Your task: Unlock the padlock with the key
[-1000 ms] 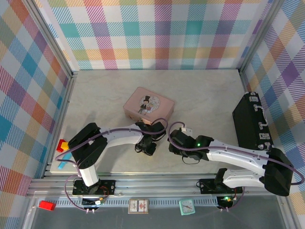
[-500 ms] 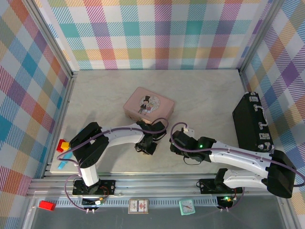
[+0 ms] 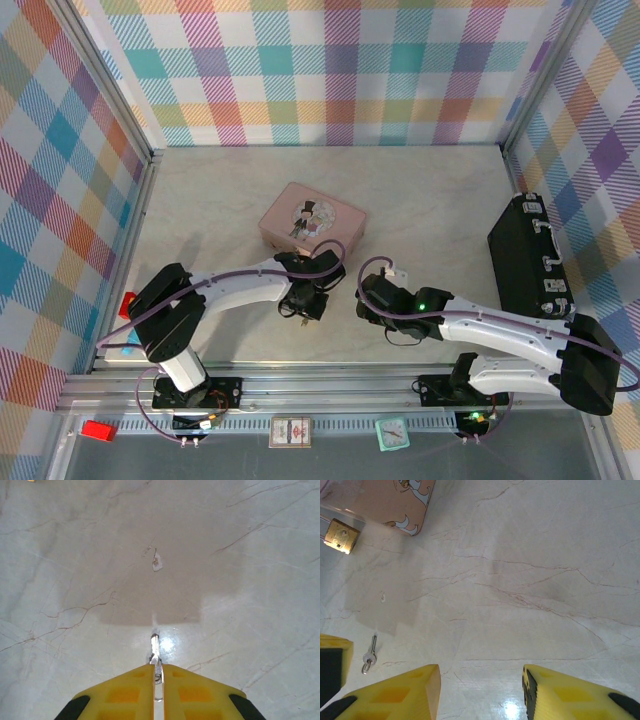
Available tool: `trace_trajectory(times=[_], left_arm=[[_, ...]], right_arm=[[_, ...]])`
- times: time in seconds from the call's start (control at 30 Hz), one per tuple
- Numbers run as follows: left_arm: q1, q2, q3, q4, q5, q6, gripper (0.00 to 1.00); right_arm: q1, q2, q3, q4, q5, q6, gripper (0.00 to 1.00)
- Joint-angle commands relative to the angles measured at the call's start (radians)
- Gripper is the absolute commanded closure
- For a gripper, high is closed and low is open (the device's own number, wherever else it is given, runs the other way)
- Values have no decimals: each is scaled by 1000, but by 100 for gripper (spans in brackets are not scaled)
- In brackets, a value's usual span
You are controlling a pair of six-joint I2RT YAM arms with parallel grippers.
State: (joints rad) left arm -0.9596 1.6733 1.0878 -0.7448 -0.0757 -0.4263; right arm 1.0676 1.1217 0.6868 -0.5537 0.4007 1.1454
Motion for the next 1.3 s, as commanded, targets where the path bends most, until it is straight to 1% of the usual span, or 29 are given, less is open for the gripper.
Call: trace_trajectory(times=[0.0,0.17,0.33,0.6,0.73,0.8,0.9,1.0,1.2,1.27], left_arm=[[11,-18,-28,-39,32,-9,84],[16,1,-39,-28,63,-2,78],[21,46,-42,-30,66,6,74],[36,96,-63,4,65,7,73],[35,96,-72,17,89,6,73],[35,91,-79,21,92,5,75],[35,72,-89,28,91,1,82],[35,34,-94,41,89,-11,85],[35,-25,-113,96,88,-60,94],[36,-41,-123,125,95,-84,99]], right_arm=[[5,-2,-12,19,3,16,52],[6,4,-7,22,0,10,52],[5,1,-7,17,-3,8,51],[5,10,-7,26,-5,6,51],[5,15,-7,29,-7,6,50],[5,18,-7,30,-7,6,50],[5,20,-10,33,-8,8,50],[5,25,-11,37,-11,9,50],[5,26,-12,47,-13,10,50],[5,24,-12,55,-14,9,50]])
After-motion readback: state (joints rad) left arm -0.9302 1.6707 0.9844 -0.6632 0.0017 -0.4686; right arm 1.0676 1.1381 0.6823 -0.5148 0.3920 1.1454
